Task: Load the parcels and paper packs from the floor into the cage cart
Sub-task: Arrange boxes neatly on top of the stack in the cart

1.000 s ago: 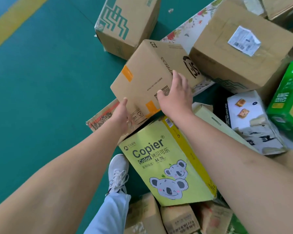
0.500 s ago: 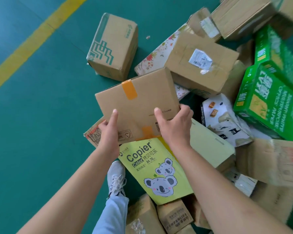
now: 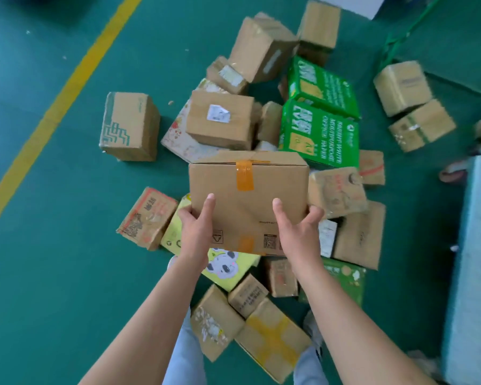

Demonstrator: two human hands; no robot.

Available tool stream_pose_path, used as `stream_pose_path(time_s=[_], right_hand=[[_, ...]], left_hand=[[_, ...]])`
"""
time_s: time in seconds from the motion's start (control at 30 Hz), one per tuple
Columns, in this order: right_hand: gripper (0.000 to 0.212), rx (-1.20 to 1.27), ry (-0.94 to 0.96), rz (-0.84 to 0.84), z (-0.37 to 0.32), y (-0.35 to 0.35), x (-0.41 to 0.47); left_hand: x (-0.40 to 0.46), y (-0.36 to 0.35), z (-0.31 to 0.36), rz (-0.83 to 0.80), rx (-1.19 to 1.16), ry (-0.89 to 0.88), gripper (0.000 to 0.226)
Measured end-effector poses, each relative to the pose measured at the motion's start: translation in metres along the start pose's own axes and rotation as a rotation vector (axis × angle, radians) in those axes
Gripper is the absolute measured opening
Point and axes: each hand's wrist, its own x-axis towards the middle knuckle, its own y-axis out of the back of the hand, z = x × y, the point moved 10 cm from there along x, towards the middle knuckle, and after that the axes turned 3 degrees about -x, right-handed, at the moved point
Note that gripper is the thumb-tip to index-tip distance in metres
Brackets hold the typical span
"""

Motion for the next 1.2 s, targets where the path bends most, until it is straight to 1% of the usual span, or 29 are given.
stream_pose_path(time_s=[0.07, 0.13, 0.2, 0.23, 0.37, 0.43, 0.5, 0.57, 0.63, 0.73, 0.77, 0.83, 0.93, 0.97, 1.03, 1.1, 1.13, 1.2], right_hand=[[0.068, 0.076, -0.029, 0.064, 0.014, 0.06, -0.015], [0.077, 0.092, -0.052, 0.13, 0.027, 0.112, -0.031], [0.089, 0.046, -0.05, 0.205, 0.038, 0.159, -0.046], [0.09, 0.03, -0.055, 0.242, 0.045, 0.182, -0.052], [0.088, 0.14, -0.171, 0.362, 0.091, 0.258, -0.076], [0.087, 0.218, -0.213, 0.425, 0.114, 0.287, -0.085], [0.08, 0.351, -0.258, 0.506, 0.144, 0.325, -0.096], [0.068, 0.486, -0.298, 0.553, 0.175, 0.36, -0.102], [0.066, 0.584, -0.334, 0.565, 0.203, 0.394, -0.104], [0.064, 0.694, -0.372, 0.568, 0.252, 0.455, -0.102], [0.064, 0.726, -0.38, 0.564, 0.276, 0.486, -0.102], [0.068, 0.732, -0.385, 0.557, 0.301, 0.529, -0.099], [0.078, 0.733, -0.358, 0.551, 0.338, 0.615, -0.101], [0.083, 0.739, -0.338, 0.548, 0.343, 0.638, -0.101], [0.09, 0.761, -0.311, 0.556, 0.351, 0.681, -0.104], [0.088, 0.793, -0.282, 0.582, 0.359, 0.72, -0.109], [0.087, 0.818, -0.272, 0.598, 0.361, 0.734, -0.111], [0.086, 0.866, -0.258, 0.649, 0.367, 0.766, -0.121]], left_hand=[[-0.042, -0.031, 0.002, -0.054, 0.045, -0.003, 0.06], [-0.075, -0.061, 0.004, -0.118, 0.082, -0.026, 0.071], [-0.107, -0.092, 0.004, -0.196, 0.144, -0.048, 0.081], [-0.124, -0.109, 0.004, -0.239, 0.189, -0.049, 0.083], [-0.186, -0.177, -0.008, -0.403, 0.34, -0.016, 0.091], [-0.208, -0.206, -0.016, -0.461, 0.404, -0.014, 0.085], [-0.242, -0.248, -0.025, -0.538, 0.47, -0.05, 0.078], [-0.275, -0.289, -0.035, -0.585, 0.514, -0.085, 0.086], [-0.304, -0.327, -0.046, -0.585, 0.573, -0.117, 0.096], [-0.357, -0.392, -0.065, -0.623, 0.606, -0.168, 0.101], [-0.385, -0.419, -0.077, -0.628, 0.627, -0.196, 0.103], [-0.419, -0.45, -0.085, -0.615, 0.65, -0.223, 0.099], [-0.484, -0.503, -0.102, -0.588, 0.685, -0.247, 0.091], [-0.503, -0.518, -0.104, -0.594, 0.685, -0.253, 0.092], [-0.537, -0.549, -0.106, -0.633, 0.665, -0.26, 0.101], [-0.57, -0.581, -0.11, -0.688, 0.657, -0.26, 0.107], [-0.583, -0.593, -0.108, -0.704, 0.658, -0.277, 0.103], [-0.612, -0.622, -0.105, -0.736, 0.672, -0.327, 0.079]])
